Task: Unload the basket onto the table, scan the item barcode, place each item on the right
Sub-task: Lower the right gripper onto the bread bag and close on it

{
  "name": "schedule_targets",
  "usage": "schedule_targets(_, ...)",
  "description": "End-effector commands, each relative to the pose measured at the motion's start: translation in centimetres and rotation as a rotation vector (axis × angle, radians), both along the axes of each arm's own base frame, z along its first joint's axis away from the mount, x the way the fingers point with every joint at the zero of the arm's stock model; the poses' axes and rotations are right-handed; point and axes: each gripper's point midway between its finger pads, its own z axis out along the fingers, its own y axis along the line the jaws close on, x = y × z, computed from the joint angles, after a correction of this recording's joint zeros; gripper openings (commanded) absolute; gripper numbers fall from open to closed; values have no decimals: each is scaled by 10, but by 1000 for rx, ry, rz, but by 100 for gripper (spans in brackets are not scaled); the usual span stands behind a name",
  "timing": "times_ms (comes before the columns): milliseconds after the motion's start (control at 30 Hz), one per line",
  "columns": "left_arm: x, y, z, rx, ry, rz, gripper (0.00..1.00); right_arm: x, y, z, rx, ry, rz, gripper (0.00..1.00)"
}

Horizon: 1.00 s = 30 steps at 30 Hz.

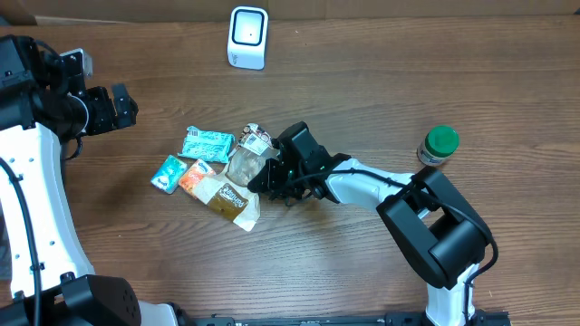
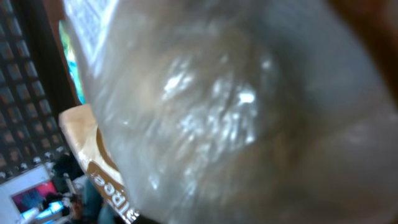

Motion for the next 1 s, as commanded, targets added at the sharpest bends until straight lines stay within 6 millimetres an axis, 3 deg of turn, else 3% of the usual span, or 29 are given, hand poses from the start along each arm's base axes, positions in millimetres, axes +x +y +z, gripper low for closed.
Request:
schedule_targets(0, 0, -1, 3, 13, -12, -27, 100, 3, -14, -18, -68, 2, 15, 4)
schedule_targets(200, 0, -1, 3, 13, -12, -27, 100, 16, -20, 40, -114, -172, 174, 4)
schedule_targets(400, 0, -1, 3, 13, -12, -27, 100, 21, -46, 78, -357, -338, 350, 4)
schedule_targets(633, 0, -2, 3, 13, -12, -27, 100, 6, -64, 65, -467, -393, 565, 4)
schedule_targets(967, 0, -1, 3, 13, -12, -27, 100, 6, -68, 58, -482, -401, 612, 4)
